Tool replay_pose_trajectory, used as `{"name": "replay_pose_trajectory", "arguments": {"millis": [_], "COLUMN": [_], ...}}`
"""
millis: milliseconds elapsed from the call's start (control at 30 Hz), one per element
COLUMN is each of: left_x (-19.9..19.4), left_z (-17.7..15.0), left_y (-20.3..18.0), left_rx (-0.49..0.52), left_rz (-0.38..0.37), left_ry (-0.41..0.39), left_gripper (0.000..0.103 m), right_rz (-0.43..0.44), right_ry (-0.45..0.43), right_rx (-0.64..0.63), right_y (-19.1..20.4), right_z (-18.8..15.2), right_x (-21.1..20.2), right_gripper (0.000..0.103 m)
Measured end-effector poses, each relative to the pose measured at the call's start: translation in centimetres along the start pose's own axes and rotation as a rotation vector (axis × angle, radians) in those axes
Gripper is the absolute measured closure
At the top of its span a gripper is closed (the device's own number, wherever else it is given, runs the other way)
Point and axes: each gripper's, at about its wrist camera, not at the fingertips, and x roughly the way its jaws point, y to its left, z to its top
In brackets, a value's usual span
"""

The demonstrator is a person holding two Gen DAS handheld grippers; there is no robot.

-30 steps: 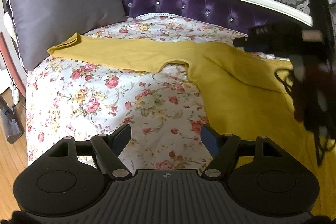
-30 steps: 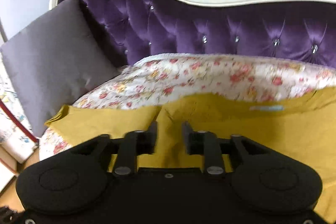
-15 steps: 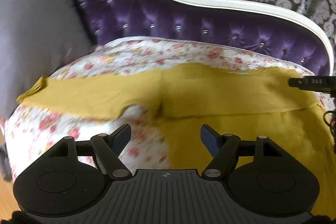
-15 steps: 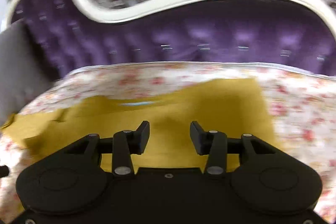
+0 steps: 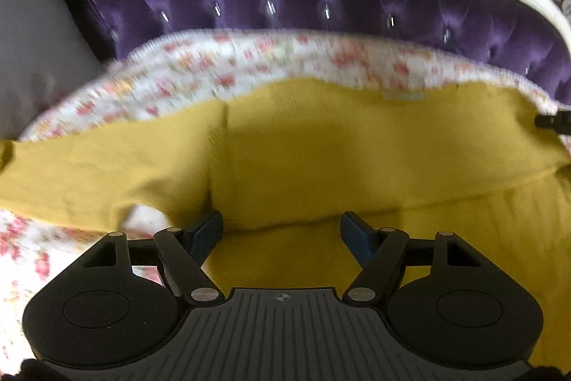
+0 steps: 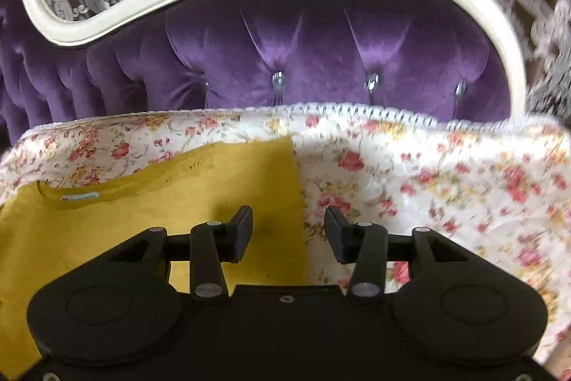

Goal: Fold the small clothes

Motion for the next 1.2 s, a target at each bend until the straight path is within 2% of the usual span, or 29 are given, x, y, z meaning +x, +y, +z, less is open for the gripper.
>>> {"name": "replay_pose_trajectory", "arguments": {"millis": [33,100,133,267,333,467,600,733,833,900,967,1033,1100,1200], "left_x": [0.3,0.2,0.0,-1.3,-1.5,0.7,1.5,1.7,1.6,1.6,1.6,1.6,1.6,1.6], "left_z": [-0.2,-0.4,-0.3,0.5,0.9,1.0,0.3,0.0,-0.3,-0.3,-0.3,-0.4,-0.4,-0.5], "left_y": [-0.1,-0.6,-0.7,-0.7,-0.9,-1.4,-0.3,-0.2,-0.7,-0.6,-0.4,-0.4,-0.5,-0.5], "left_rx": [0.000,0.020,0.026,-0.010,-0.010,0.015,-0.063,-0.077,-0.069,-0.074,-0.083,-0.078,-0.076,-0.079], "left_rz": [0.001,0.007,0.002,-0.018,-0.004,0.027,-0.016,-0.028,-0.008,-0.010,-0.020,-0.016,-0.011,-0.011], "left_ry": [0.006,-0.023,-0.030,-0.111,-0.154,-0.078,-0.109,-0.132,-0.158,-0.162,-0.164,-0.168,-0.173,-0.176], "left_gripper": [0.032,0.032,0.032,0.032,0.032,0.031,0.028,0.020,0.017,0.016,0.015,0.014,0.013,0.013], "right_rz": [0.021,0.049,0.057,0.021,0.015,-0.001,-0.023,-0.052,-0.076,-0.072,-0.032,0.054,0.106,0.195], "right_ry": [0.009,0.012,0.014,-0.013,0.008,0.016,0.013,0.000,-0.060,-0.119,-0.168,-0.191,-0.181,-0.090], "right_rx": [0.012,-0.007,-0.017,0.006,0.026,0.016,0.021,0.004,-0.016,-0.047,-0.072,-0.073,-0.089,-0.113], "right_y": [-0.1,0.3,0.6,0.0,-0.6,-0.6,-0.6,-0.5,0.2,1.2,2.7,4.4,6.3,9.4], "right_z": [-0.1,-0.2,-0.2,-0.1,-0.3,-0.6,-0.5,-0.3,0.2,0.4,0.6,0.5,0.1,-0.8], "right_x": [0.2,0.2,0.1,-0.5,-0.1,0.2,0.4,0.2,-1.1,-2.4,-3.7,-4.7,-4.9,-3.7], "right_gripper": [0.050,0.084,0.090,0.092,0.092,0.092,0.089,0.068,0.054,0.039,0.007,0.000,0.000,0.000]}}
